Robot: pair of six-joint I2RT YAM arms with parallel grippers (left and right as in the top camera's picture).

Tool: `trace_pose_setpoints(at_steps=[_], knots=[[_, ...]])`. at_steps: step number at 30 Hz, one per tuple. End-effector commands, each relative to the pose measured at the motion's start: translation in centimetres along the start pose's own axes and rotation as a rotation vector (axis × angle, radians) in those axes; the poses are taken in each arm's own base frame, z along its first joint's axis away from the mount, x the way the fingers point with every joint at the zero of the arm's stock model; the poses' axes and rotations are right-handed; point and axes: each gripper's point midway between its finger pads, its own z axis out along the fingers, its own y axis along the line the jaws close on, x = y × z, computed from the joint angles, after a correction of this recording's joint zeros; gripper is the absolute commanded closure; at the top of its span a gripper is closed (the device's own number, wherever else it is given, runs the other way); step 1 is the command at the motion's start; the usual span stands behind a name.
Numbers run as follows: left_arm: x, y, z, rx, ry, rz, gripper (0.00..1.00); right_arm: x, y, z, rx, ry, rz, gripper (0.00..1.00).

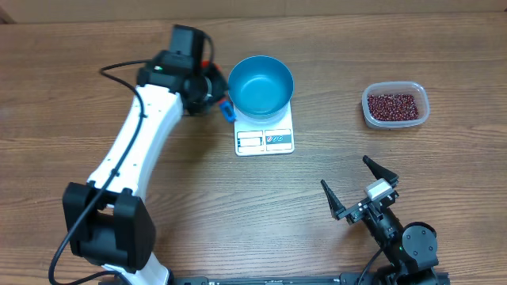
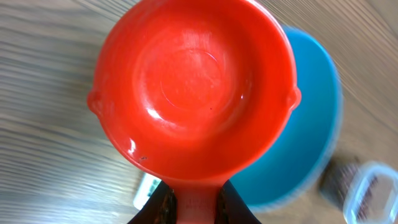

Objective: Scoop item into bowl and weigh 150g on scale
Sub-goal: 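Carry the scoop over the scale toward the right gripper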

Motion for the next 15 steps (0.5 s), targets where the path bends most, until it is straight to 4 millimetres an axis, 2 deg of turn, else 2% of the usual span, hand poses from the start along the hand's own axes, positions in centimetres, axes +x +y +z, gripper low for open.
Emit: trace_pose_setpoints(at_steps=[1, 4, 11, 13, 15], knots=[[1.7, -3.3, -2.0, 0.077, 0.010, 0.005, 0.96, 0.2, -0.2, 0.0, 0.015, -0.002, 0.002, 0.00], [3.7, -4.3, -1.9, 0.075, 0.048, -0.010, 0.96, 0.2, -0.2, 0.0, 0.015, -0.002, 0.003, 0.00], [6.6, -6.2, -1.7, 0.088, 0.089, -0.018, 0.96, 0.2, -0.2, 0.0, 0.010, -0.003, 0.003, 0.00], [7.3, -6.6, -1.6, 0.090, 0.100, -0.032, 0.96, -0.1, 0.5, 0.0, -0.029, -0.014, 0.012, 0.00], [7.8, -7.0, -1.6, 0.093, 0.107, -0.044, 0.96, -0.5, 1.3, -0.1, -0.076, -0.029, 0.093, 0.00]])
